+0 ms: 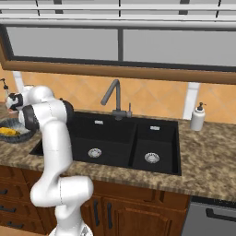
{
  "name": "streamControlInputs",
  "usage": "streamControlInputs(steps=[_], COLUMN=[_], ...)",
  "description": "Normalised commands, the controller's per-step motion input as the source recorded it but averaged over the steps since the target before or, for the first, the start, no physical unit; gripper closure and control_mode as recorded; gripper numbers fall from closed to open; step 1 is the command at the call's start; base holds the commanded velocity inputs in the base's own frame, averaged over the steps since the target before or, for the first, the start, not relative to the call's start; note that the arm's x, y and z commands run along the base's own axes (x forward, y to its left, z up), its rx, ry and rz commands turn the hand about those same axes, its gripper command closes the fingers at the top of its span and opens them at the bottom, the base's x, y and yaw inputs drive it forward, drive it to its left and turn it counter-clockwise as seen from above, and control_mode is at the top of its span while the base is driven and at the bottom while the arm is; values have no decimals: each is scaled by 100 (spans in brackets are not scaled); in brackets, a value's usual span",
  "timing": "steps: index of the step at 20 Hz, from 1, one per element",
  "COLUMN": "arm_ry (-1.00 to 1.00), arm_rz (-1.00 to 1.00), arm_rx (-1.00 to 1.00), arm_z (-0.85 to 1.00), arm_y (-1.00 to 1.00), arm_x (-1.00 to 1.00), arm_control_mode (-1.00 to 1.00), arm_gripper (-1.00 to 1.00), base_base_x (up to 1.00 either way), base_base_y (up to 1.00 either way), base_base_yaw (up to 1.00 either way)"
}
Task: Pick the corn from the sink and place it in the bowl. Then pick the bowl and place it in the microwave. Then close the microwave door and press the start button.
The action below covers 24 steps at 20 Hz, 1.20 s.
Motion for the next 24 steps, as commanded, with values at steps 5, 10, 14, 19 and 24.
streamControlInputs(steps=[5, 10, 14, 19, 24], arm_ry=[-19, -24, -4, 0, 0], arm_rz=[0, 0, 0, 0, 0], arm_rx=[0, 7, 10, 3, 0], arm_z=[1, 1, 0, -23, -27], arm_y=[-3, -16, -35, 22, 36], arm_x=[-11, -3, -1, 8, 7], arm_control_mode=[-100, -100, -100, -100, -100], arm_gripper=[-100, -100, -100, -100, 100], base_base_x=[0, 0, 0, 0, 0], base_base_y=[0, 0, 0, 0, 0], base_base_yaw=[0, 0, 0, 0, 0])
